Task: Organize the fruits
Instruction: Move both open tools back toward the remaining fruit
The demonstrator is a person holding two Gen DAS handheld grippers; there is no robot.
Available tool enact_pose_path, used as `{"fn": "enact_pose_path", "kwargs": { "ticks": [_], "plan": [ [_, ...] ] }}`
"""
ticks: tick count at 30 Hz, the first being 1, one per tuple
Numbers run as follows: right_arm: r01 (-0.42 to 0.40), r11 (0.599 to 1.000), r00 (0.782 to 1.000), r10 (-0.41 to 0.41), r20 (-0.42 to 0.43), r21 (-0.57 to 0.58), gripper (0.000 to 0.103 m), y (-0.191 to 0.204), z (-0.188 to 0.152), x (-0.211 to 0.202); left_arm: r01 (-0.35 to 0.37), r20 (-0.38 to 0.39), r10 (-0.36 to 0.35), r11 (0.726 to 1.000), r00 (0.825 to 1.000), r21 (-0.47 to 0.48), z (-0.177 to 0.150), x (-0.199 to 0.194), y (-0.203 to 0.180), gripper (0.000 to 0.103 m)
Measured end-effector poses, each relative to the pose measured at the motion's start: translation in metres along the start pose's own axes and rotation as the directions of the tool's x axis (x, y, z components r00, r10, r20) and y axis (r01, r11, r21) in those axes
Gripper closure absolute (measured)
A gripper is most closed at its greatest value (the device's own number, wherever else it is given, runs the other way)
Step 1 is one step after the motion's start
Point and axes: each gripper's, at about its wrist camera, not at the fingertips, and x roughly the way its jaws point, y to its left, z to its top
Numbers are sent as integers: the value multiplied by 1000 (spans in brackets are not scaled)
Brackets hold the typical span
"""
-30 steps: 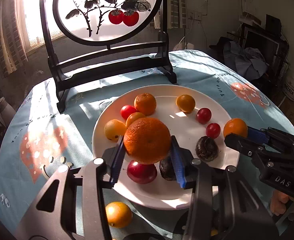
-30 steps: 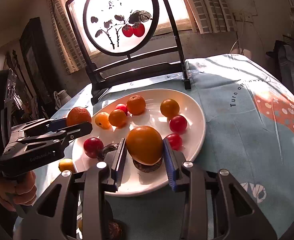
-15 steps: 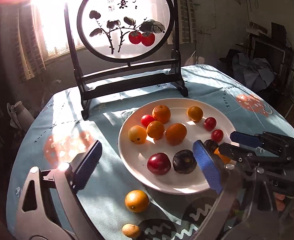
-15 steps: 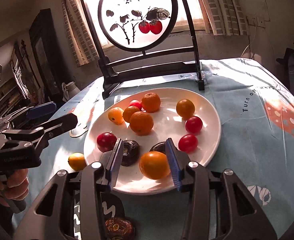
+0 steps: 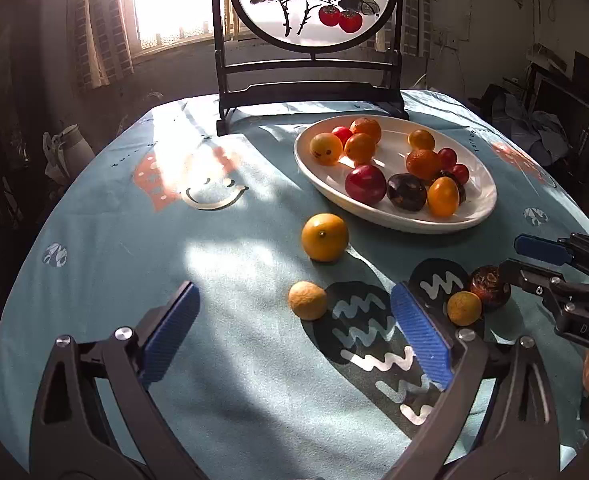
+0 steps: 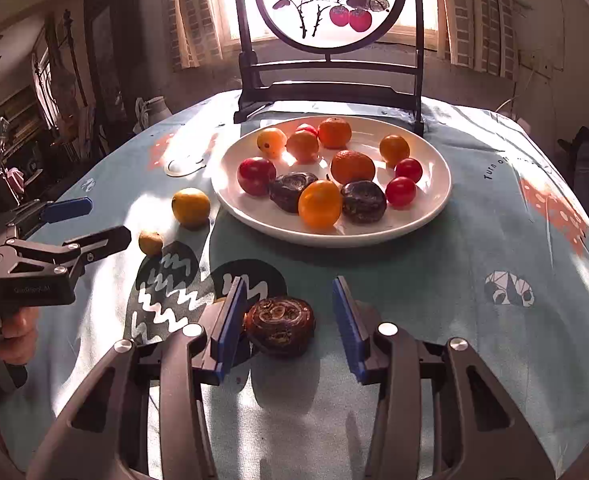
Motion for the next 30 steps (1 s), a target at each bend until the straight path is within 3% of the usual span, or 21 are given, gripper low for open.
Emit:
{"fn": "enact_pose_path", "kwargs": {
  "ticks": [5,14,19,30],
  "plan": [
    [8,1000,997,-8,-78,1,59,0,-6,12,-2,16,3,1000,1000,-25,1,-5,7,5],
    [-11,1000,993,8,-122,-19,59,6,-12,18,-4,7,4,999,1000,-42,4,-3,10,5],
    [3,999,996,-5,-92,-32,59,7,-12,21,-7,12,7,999,1000,-39,4,-4,11,5],
    [-36,999,993,40,-112,32,61,-1,-11,27,-27,3,28,995,1000,-91,4,-2,22,5]
  ]
}}
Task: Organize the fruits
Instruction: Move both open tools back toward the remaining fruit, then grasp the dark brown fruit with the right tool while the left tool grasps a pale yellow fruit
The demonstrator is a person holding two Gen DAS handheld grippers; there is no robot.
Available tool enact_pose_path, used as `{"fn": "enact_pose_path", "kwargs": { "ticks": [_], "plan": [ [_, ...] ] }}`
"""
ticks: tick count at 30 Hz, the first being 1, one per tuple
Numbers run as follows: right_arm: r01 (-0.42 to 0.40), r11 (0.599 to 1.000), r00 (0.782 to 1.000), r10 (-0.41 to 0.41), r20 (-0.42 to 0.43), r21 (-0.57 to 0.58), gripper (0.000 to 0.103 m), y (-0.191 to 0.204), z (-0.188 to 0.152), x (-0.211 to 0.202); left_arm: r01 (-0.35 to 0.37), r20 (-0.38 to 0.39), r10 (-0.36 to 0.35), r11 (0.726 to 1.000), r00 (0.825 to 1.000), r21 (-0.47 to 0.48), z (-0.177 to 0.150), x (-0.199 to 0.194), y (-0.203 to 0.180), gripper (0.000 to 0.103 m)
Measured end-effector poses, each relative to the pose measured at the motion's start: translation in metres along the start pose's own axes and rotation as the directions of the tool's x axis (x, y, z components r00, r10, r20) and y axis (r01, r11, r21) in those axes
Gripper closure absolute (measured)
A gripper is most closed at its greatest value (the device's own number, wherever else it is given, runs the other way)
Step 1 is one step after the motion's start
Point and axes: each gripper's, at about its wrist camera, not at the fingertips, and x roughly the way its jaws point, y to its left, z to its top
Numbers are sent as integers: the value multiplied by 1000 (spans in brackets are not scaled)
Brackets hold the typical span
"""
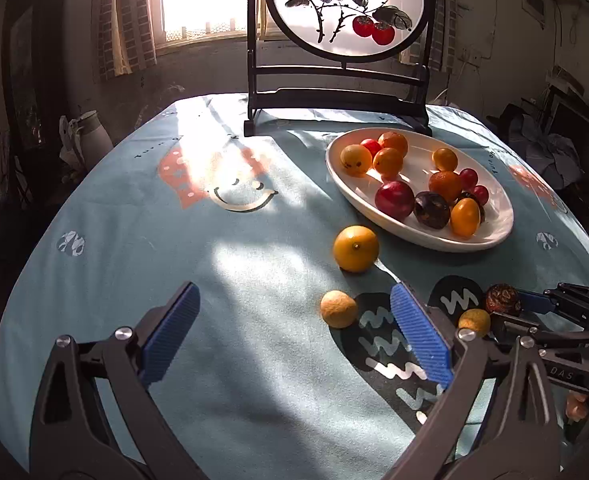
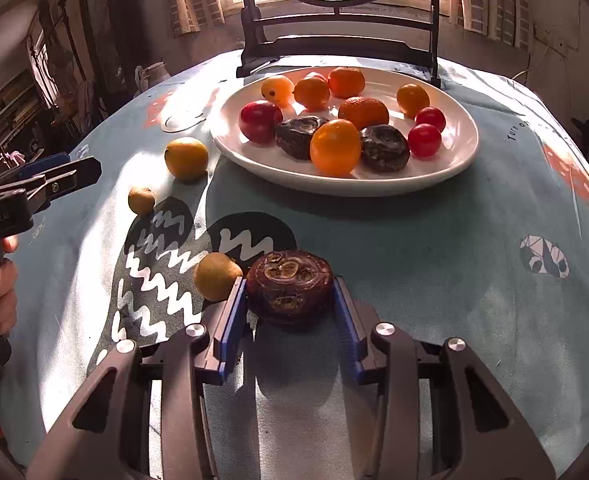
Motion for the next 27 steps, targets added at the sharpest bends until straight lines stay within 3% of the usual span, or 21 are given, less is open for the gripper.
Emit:
{"fn": "enact_pose_path", "kwargs": {
  "ticks": [3,6,9,13,22,27],
  "plan": [
    [-12,999,999,11,38,49,61,-7,3,-10,28,-18,-28,1000,999,-8,-2,4,0,5],
    [-5,998,998,1,69,63,61,-10,5,-18,59,-41,-57,997,998,40,-6,10,-11,6],
    [-17,998,998,13,58,66,61,-8,4,-17,103,-68,-98,992,993,74,-10,17,-20,23],
    [-18,998,999,15,46,59,61,-5,2,-15,84,-74,-76,990,994,113,-14,25,-25,38],
    [-12,998,999,9,43,69,61,-4,1,-14,99,-142,-80,987,987,128,-15,51,-29,53],
    [-8,998,999,4,45,69,61,-4,1,-14,94,-162,-74,988,984,123,-17,54,-29,55]
  ]
}}
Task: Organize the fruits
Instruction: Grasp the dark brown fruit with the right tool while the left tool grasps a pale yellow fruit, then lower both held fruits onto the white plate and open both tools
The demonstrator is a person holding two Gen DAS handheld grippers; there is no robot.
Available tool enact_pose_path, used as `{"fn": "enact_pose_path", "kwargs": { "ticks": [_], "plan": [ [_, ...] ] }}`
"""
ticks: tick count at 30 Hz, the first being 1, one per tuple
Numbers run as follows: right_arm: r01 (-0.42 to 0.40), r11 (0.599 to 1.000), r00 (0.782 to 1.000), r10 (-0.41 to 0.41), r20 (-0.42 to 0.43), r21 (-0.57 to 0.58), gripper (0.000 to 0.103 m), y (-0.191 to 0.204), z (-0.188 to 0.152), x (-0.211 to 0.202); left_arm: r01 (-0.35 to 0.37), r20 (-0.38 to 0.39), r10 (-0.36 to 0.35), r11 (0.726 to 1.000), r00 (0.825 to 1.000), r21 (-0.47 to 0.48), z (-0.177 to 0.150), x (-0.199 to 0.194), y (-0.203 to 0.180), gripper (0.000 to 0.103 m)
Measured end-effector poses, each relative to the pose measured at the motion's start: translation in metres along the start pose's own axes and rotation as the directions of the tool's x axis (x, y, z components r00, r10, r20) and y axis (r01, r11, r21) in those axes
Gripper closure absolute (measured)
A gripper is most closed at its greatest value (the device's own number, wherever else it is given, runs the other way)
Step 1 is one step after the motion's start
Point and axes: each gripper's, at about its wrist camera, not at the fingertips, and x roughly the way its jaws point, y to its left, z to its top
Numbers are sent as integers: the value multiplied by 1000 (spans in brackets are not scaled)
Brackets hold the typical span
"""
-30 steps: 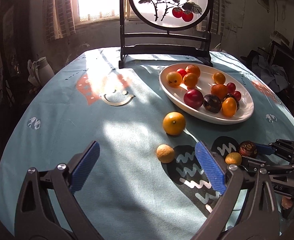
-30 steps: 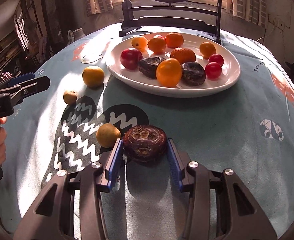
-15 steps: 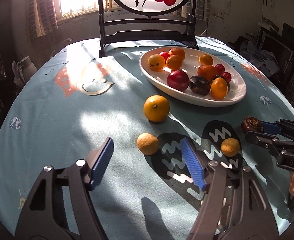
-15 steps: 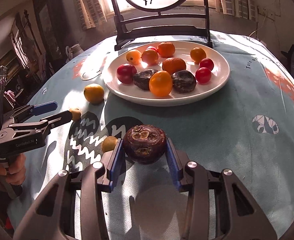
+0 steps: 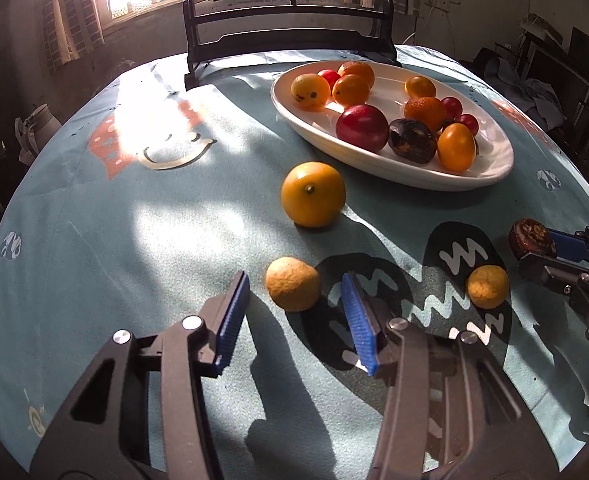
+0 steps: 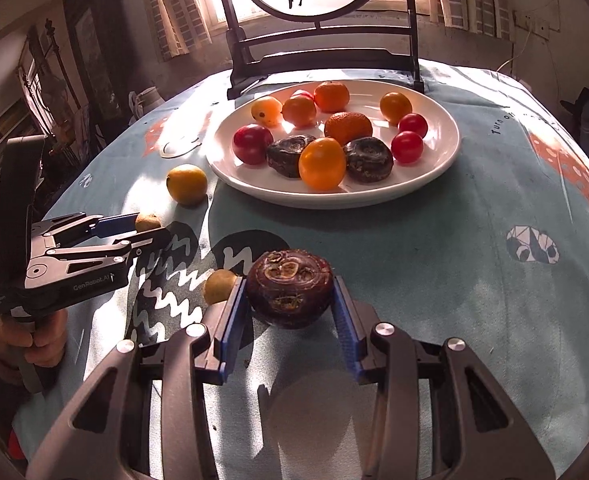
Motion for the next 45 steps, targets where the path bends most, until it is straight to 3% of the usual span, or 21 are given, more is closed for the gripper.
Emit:
{"fn": "enact_pose_path", "kwargs": {
  "ticks": [6,12,21,24,27,33,39,45],
  "plan": [
    [3,1000,1000,-3,0,2,61,0,0,0,2,1,-2,1000,1000,25,-2,-1,-5,69],
    [4,1000,1000,-4,8,1,61,0,0,-1,-14,8,14,999,1000,33,-3,-4,-6,76],
    [-33,999,998,34,44,-27,61,7,2,-6,7,10,-8,1000,1000,30,-5,-9,-8,76],
    [-76,997,994,78,80,-33,61,8,7,-12,14,46,-15,999,999,33,0,-21,-11,77],
    [-116,993,982,112,149,17,61,-1,20,-16,37,101,-41,999,994,40,15,-37,-18,76],
    [-70,984,964,25,266,162,61,-38,50,-11,82,161,-84,996,983,20,69,-34,-29,77],
    [-25,980,962,-30,273,196,61,-64,74,13,41,143,-43,999,989,17,119,9,-40,77],
    [-9,986,967,-34,253,166,61,-71,85,33,-11,99,8,999,995,30,141,46,-44,77]
  ]
}}
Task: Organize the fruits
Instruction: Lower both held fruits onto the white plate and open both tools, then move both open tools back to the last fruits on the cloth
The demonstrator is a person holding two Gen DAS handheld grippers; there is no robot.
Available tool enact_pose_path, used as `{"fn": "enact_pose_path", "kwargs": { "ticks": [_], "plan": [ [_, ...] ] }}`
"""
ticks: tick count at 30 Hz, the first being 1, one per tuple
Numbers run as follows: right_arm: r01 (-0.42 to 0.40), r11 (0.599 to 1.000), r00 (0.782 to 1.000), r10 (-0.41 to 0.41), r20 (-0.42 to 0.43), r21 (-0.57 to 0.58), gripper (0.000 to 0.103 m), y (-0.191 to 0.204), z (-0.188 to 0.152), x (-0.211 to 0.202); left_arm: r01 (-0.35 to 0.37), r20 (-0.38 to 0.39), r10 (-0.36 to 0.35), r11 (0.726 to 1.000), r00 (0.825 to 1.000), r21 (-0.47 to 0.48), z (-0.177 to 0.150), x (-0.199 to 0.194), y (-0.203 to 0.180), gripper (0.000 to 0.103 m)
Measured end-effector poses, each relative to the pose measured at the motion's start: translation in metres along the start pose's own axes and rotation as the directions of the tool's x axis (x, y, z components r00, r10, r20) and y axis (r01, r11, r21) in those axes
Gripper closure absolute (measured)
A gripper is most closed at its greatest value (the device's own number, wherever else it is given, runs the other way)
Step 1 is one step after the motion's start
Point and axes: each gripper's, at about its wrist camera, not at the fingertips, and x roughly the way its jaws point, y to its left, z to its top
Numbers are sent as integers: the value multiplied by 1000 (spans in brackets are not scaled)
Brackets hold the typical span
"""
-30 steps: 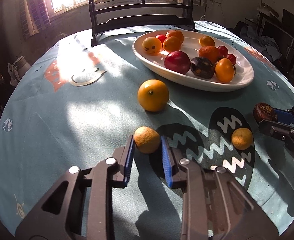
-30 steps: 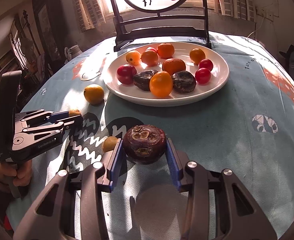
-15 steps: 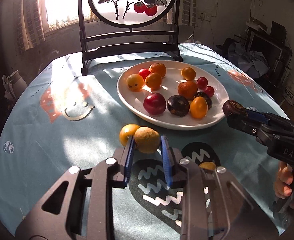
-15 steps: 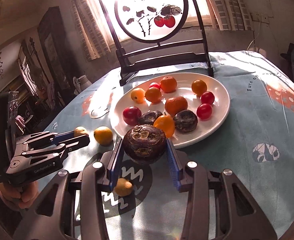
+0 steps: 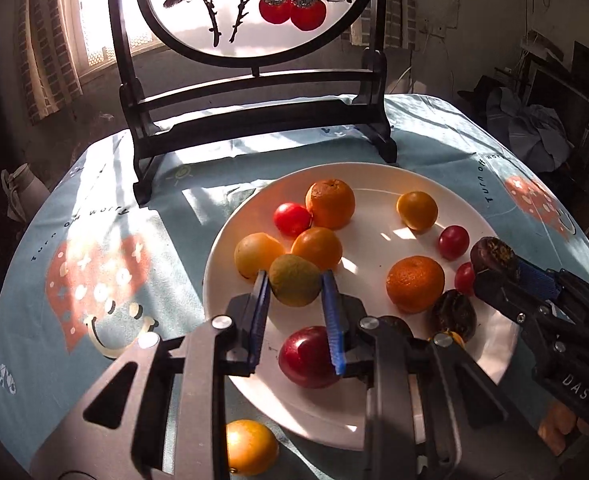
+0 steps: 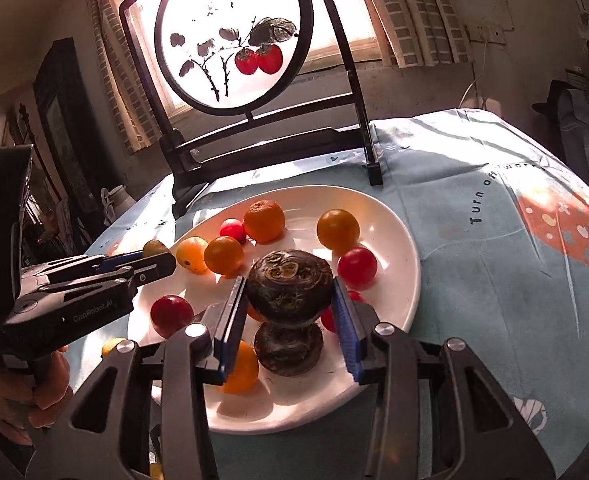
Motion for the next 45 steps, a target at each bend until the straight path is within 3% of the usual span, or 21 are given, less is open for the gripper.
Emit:
{"fn": "enact_pose_path", "kwargs": {
  "ticks": [2,3,4,5,7,9,13,19,26,29,38,45],
  "plan": [
    [-10,1000,1000,10,-20,-7,60,-1,0,6,-14,-20,14,1000,1000,-1,2,9,0,76],
    [-20,1000,999,20,-37,-12,60,0,0,9,-31,-32,31,1000,999,0,2,12,0,69],
    [-25,1000,999,25,-46,-17,59,1,-1,10,-52,-40,52,999,998,2,1,12,0,40],
    [-23,1000,999,22,-40,-19,55,2,-1,7,-76,-27,76,997,997,-2,0,8,1,28],
    [-22,999,1000,21,-18,-32,52,6,2,-2,-100,20,100,995,995,1,-4,-6,2,23],
    [-34,998,999,34,-4,-49,52,11,3,-11,-92,20,92,996,996,4,-8,-19,4,21],
    [-73,995,997,72,-17,-62,50,24,-4,-30,-102,43,103,995,994,-26,-25,-54,17,6],
    [-143,981,986,129,-107,-134,49,57,-35,-48,-113,38,116,990,992,-88,-71,-93,44,2],
    [-146,945,970,79,-229,-292,49,96,-79,-48,-133,-1,135,974,991,-184,-124,-99,69,2],
    [-146,931,964,58,-260,-334,49,102,-88,-42,-135,-33,131,970,991,-202,-130,-97,75,2],
    [-148,928,952,40,-304,-341,49,103,-96,-34,-123,-24,121,972,992,-198,-130,-99,73,2],
    [-142,930,945,26,-325,-340,57,102,-97,-29,-124,-24,122,974,992,-189,-130,-99,71,2]
  ]
}}
